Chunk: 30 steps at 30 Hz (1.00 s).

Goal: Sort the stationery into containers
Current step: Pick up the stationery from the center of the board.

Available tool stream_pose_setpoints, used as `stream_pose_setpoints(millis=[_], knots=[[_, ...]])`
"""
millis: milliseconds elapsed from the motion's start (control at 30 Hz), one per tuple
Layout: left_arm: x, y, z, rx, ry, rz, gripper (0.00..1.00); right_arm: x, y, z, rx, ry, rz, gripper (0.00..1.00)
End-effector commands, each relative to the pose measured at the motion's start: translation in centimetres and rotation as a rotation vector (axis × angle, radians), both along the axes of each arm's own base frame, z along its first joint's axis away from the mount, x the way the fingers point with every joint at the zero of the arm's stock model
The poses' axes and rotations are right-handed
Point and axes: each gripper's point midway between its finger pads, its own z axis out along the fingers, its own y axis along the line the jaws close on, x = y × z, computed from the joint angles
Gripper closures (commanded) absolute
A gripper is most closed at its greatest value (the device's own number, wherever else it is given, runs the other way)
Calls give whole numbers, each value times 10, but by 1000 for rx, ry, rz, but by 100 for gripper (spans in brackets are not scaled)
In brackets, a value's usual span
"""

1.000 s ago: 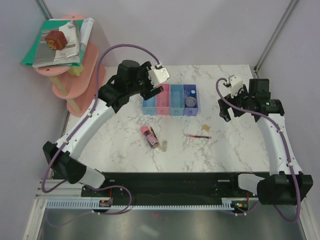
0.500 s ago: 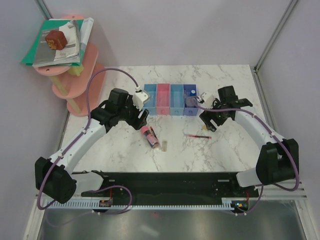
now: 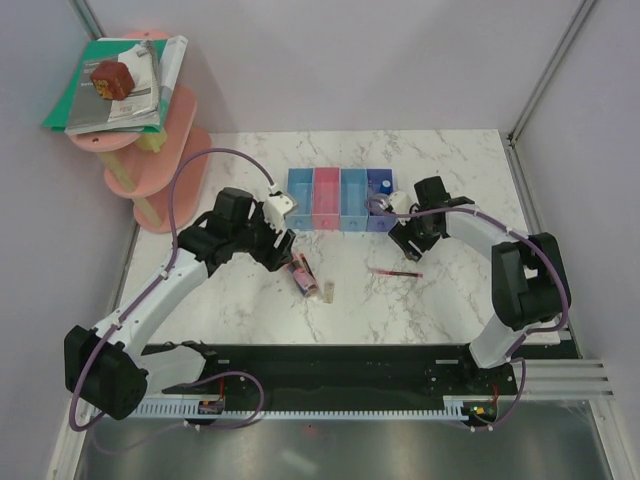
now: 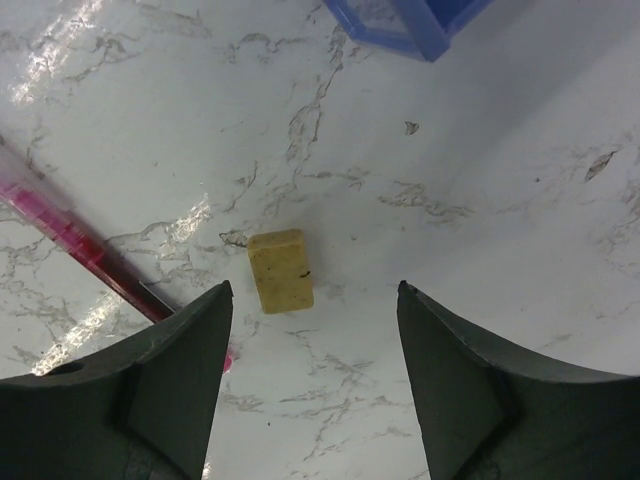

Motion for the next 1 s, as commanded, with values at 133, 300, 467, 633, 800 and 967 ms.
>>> stream_pose_setpoints(millis=[133, 300, 467, 633, 800, 967], knots=[[5, -5, 23, -34, -91, -35, 25, 7, 4, -6, -8, -47, 17, 32], [8, -5, 26, -30, -101, -38, 25, 3, 6, -18, -5, -27, 13, 40], [11, -6, 31, -30, -120, -41, 25, -5, 6, -29, -10, -2, 11, 48], [11, -5, 30, -24, -121, -42, 25, -6, 6, -33, -10, -3, 0, 77], [5, -7, 20, -27, -80, -39, 30, -3, 8, -6, 4, -46, -26, 94], [-5, -24, 8, -48, -13, -58, 37, 17, 20, 72, 92, -190, -49, 97]])
